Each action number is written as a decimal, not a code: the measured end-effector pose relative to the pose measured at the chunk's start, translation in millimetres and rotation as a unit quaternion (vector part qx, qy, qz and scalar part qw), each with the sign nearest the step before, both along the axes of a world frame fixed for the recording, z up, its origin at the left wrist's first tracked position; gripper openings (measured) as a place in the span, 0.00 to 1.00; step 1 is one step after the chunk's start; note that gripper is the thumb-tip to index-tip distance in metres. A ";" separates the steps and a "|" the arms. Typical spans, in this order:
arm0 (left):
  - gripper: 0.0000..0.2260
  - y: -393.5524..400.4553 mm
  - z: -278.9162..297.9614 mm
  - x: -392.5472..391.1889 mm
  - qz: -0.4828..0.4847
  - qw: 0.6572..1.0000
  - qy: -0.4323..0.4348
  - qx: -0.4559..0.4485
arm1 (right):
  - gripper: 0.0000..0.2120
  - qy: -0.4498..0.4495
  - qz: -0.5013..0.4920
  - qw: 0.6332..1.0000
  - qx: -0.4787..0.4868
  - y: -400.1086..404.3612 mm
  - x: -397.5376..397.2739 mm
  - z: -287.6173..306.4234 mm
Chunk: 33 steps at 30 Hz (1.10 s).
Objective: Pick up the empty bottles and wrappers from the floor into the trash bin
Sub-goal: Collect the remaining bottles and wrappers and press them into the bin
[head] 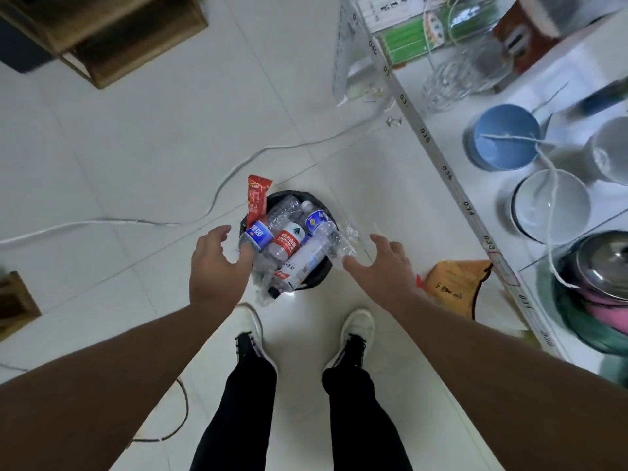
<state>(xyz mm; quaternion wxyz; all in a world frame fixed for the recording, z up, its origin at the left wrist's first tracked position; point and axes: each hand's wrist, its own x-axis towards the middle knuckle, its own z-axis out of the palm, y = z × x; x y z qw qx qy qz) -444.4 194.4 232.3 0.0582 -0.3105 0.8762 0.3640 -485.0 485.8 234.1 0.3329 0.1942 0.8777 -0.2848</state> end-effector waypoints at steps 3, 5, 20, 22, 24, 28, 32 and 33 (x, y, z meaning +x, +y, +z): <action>0.22 17.2 16.9 -14.0 -0.019 1.000 0.007 0.016 | 0.48 0.004 -0.018 1.000 0.001 10.0 6.3 18.4; 0.21 27.2 22.9 -18.4 -0.043 0.999 0.010 0.031 | 0.45 0.008 -0.031 0.999 0.004 16.2 16.0 25.5; 0.32 67.2 63.0 35.6 -0.279 0.957 -0.067 0.046 | 0.54 -0.036 -0.248 0.968 0.001 31.1 174.2 86.1; 0.33 75.0 62.9 42.8 -0.295 0.951 -0.083 0.049 | 0.55 -0.051 -0.264 0.963 0.006 39.4 192.5 91.0; 0.33 86.7 60.7 51.5 -0.292 0.951 -0.084 0.056 | 0.56 -0.055 -0.279 0.959 0.012 50.1 208.9 92.9; 0.33 111.5 50.7 70.6 -0.305 0.946 -0.079 0.072 | 0.58 -0.066 -0.276 0.959 0.018 75.4 231.1 79.1; 0.34 131.2 34.6 93.2 -0.334 0.937 -0.089 0.048 | 0.56 -0.062 -0.266 0.962 -0.003 97.5 247.9 48.9; 0.33 137.1 30.1 98.2 -0.337 0.936 -0.091 0.041 | 0.55 -0.057 -0.254 0.965 -0.006 103.2 251.3 41.3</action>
